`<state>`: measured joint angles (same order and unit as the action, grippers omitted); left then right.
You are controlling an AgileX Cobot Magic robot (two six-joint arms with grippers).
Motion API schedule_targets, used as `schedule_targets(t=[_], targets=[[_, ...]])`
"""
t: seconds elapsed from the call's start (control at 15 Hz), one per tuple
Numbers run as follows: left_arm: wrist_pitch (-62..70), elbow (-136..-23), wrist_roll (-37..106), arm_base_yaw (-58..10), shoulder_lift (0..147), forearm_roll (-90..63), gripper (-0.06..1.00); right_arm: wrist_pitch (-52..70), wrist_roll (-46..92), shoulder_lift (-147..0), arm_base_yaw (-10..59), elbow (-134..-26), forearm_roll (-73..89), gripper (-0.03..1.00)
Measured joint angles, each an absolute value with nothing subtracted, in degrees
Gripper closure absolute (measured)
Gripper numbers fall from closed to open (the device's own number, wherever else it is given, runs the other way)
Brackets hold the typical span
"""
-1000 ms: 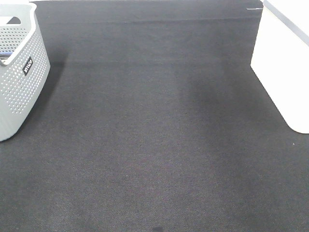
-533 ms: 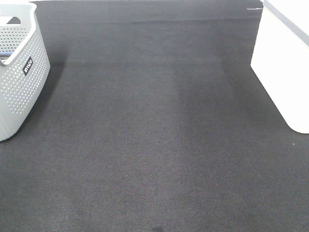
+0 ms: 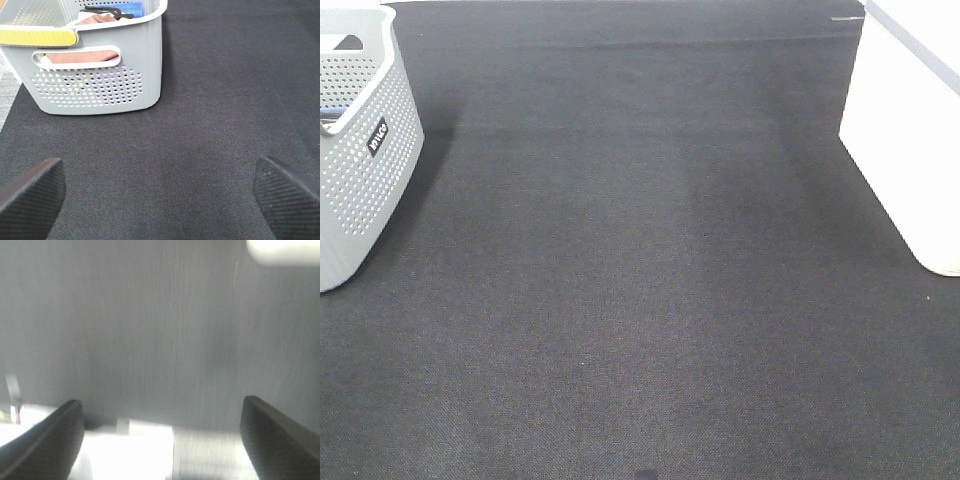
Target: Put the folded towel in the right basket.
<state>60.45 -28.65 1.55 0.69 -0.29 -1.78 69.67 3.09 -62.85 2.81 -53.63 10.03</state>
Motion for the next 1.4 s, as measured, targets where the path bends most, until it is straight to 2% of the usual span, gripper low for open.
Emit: schedule_targets(t=[0.33, 0.6, 1.0, 1.4], targets=[[60.4, -28.6, 1.5, 0.7, -0.3, -1.8, -0.03, 69.0, 3.1, -45.1, 2.8, -39.5, 9.6, 0.17], [60.4, -28.6, 1.5, 0.7, -0.3, -1.8, -0.03, 62.9, 3.1, -27.7, 2.8, -30.7, 5.6, 0.17], [60.4, -28.6, 1.5, 0.7, -0.3, -1.8, -0.03, 61.1, 2.9, -10.9, 2.8, -28.9, 4.1, 0.17], [60.4, -28.6, 1.5, 0.7, -0.3, -1.8, -0.03, 61.1, 2.4, -6.2, 2.8, -28.9, 3.4, 0.17]])
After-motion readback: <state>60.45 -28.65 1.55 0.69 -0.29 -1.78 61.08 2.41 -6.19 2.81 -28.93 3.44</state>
